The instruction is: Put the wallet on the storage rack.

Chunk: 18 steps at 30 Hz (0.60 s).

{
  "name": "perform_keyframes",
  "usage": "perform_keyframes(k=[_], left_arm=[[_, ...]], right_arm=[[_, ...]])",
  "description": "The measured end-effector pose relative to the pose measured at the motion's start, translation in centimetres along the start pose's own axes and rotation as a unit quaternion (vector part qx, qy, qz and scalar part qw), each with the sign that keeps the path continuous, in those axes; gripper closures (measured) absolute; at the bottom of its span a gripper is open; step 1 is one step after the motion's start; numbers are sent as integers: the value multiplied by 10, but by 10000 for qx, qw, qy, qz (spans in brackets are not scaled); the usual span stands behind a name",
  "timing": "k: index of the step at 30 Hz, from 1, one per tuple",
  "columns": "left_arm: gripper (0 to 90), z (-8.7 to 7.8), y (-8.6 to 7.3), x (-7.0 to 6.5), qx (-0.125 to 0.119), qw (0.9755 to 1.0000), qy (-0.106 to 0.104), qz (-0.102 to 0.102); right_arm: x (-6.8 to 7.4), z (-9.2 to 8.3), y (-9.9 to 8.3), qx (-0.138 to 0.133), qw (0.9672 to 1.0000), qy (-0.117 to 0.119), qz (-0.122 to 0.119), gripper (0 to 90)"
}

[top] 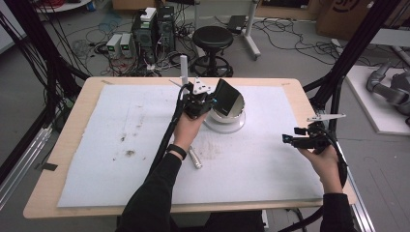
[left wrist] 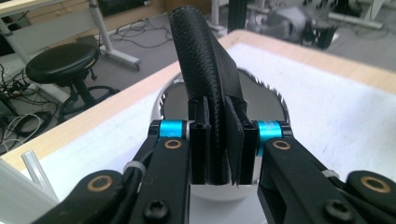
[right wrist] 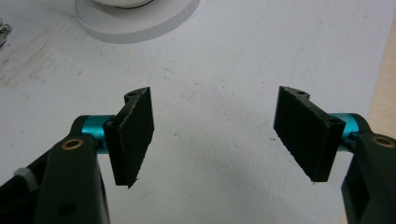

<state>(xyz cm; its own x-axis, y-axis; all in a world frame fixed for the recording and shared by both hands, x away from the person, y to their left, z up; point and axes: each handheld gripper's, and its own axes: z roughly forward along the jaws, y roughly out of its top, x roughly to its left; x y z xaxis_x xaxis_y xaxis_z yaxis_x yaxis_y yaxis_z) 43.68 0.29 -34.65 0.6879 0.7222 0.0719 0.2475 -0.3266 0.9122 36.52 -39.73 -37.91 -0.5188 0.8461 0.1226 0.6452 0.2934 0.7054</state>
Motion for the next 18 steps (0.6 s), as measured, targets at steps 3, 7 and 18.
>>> perform_keyframes(k=[3,7,18], left_arm=[[595,1,-3,2,99,9998,-18,-159],[464,1,-4,4,248,9990,-129,-356],[536,-2,-5,6,366,9989,49,-280]], right_arm=[[0,0,0,0,10000,-3,-11,294],[0,0,0,11,10000,0,0,294],[0,1,0,21,10000,-5,-23,293]])
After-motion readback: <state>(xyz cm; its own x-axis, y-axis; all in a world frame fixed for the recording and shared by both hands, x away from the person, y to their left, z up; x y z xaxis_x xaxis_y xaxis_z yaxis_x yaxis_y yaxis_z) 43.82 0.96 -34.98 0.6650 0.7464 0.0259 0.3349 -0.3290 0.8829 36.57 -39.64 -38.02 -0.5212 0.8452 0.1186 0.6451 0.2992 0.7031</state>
